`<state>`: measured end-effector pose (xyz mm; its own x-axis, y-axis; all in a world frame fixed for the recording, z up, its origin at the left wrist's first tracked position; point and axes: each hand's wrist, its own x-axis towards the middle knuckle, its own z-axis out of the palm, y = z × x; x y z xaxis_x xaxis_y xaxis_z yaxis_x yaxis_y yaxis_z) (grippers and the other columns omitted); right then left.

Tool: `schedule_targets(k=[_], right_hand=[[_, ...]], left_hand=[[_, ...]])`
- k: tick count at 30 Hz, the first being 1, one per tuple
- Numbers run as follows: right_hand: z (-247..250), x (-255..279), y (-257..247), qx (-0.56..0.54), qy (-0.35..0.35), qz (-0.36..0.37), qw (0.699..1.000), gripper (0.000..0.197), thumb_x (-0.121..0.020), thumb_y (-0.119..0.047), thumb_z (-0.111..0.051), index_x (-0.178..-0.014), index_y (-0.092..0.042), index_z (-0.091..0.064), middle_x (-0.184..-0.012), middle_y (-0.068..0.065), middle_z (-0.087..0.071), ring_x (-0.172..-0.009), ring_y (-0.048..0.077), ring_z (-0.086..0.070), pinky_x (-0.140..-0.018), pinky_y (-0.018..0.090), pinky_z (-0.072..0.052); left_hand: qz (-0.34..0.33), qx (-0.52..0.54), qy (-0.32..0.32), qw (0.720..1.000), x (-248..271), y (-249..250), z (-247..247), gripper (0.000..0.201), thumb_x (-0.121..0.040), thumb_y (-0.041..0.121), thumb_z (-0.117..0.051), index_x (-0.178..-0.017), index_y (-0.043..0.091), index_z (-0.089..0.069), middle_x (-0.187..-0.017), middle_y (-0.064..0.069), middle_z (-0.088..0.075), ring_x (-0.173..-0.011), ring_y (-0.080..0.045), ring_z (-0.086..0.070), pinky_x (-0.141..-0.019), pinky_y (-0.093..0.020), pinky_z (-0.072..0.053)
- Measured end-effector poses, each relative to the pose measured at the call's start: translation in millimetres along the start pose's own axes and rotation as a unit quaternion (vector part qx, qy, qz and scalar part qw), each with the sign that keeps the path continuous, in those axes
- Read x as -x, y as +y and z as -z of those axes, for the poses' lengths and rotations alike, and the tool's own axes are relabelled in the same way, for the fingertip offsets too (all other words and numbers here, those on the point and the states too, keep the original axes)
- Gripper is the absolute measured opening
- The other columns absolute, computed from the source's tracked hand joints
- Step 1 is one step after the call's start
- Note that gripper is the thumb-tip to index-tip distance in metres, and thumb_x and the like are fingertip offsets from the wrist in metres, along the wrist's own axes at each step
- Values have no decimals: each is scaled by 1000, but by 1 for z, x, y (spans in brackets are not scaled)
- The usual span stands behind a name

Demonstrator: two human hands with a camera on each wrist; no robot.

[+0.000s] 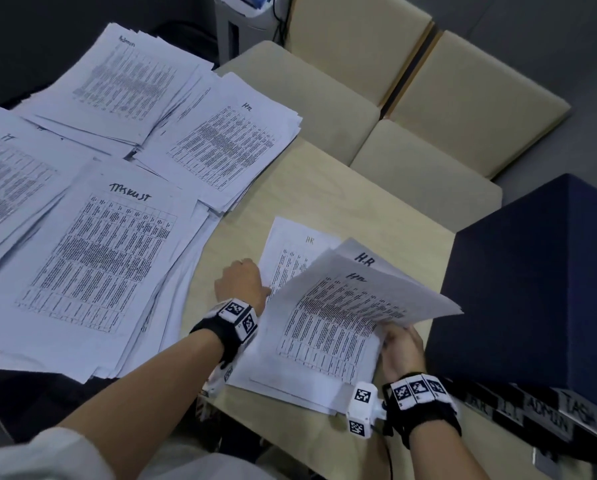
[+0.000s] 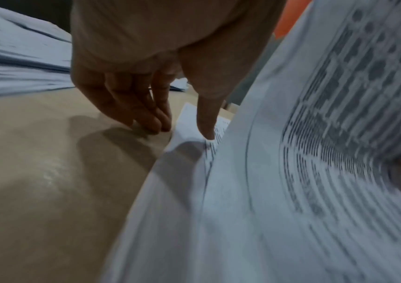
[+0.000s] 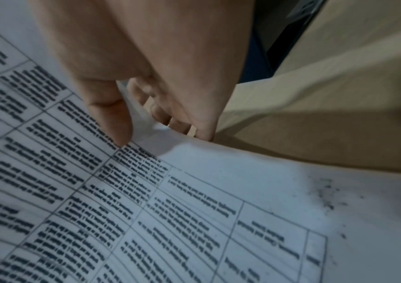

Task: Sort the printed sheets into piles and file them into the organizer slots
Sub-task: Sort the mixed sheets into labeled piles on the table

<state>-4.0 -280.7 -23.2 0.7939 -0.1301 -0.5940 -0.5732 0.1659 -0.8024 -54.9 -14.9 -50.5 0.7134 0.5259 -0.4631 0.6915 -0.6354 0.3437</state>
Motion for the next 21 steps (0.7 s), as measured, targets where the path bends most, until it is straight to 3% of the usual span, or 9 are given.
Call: schedule_targets(k=[2,4,8,9,12,14,17,19,21], right_hand=[[1,5,-1,7,1,2,1000,22,-85,14,-47,-90,-2,-62,-78,13,-67,-71,26,-65,-51,26,-53],[4,8,-3,-4,-5,-5,1000,26,-86,16,-41,-82,-4,-57,-63,6,-64,-56,22,-62,-45,22,-50],[9,1,-2,10,2,-22,1000,25,-84,14,-41,-76,-6,-53,-68,5,-59,-63,22,-58,-52,25,-48],[8,0,-2,10,6,-23,1000,25,-85,15,-41,-76,-6,-53,-68,4,-59,-60,19,-60,-50,23,-49],[5,1,-4,12,-4,-25,1000,22,-86,15,-44,-77,0,-56,-66,8,-61,-59,22,-63,-44,19,-49],[3,3,-2,22,-5,-17,1000,17,-86,14,-49,-80,2,-60,-69,12,-65,-63,26,-66,-46,22,-52],[4,-1,4,26,19,14,999,19,-81,9,-59,-89,-7,-65,-83,13,-71,-74,27,-69,-62,31,-56],[8,-4,5,39,48,54,997,28,-73,0,-65,-90,-22,-64,-91,8,-69,-86,28,-65,-75,37,-52],[11,-3,5,56,67,65,994,34,-70,-4,-65,-94,-28,-64,-96,3,-70,-90,28,-66,-80,37,-51]], left_hand=[[-22,22,9,999,0,4,-3,25,-88,31,-66,-93,9,-56,-97,-10,-63,-91,-30,-61,-71,-33,-48],[-37,76,30,996,-3,4,-6,22,-88,23,-63,-74,11,-51,-76,-9,-59,-76,-31,-60,-59,-29,-41],[-106,223,23,969,-7,1,-1,34,-84,21,-73,-60,8,-52,-55,-5,-48,-55,-23,-49,-51,-27,-29],[-118,295,-6,948,-5,2,3,34,-79,19,-79,-59,10,-53,-54,-2,-49,-53,-17,-49,-52,-25,-34],[-136,508,-93,845,1,4,9,39,-67,3,-86,-60,11,-49,-56,-9,-53,-54,-10,-60,-61,-30,-45],[-131,549,-96,820,1,4,9,48,-58,12,-91,-58,17,-43,-60,-8,-44,-56,-15,-49,-59,-32,-39],[-144,477,-58,865,-2,1,11,54,-65,42,-87,-60,19,-39,-58,-4,-33,-55,-14,-29,-53,-27,-27],[-145,447,-27,882,-1,0,14,50,-78,49,-74,-62,16,-41,-56,1,-30,-49,-14,-25,-49,-26,-23],[-109,441,7,891,-3,-2,16,51,-86,50,-66,-62,19,-34,-56,4,-26,-48,-13,-21,-51,-27,-23]])
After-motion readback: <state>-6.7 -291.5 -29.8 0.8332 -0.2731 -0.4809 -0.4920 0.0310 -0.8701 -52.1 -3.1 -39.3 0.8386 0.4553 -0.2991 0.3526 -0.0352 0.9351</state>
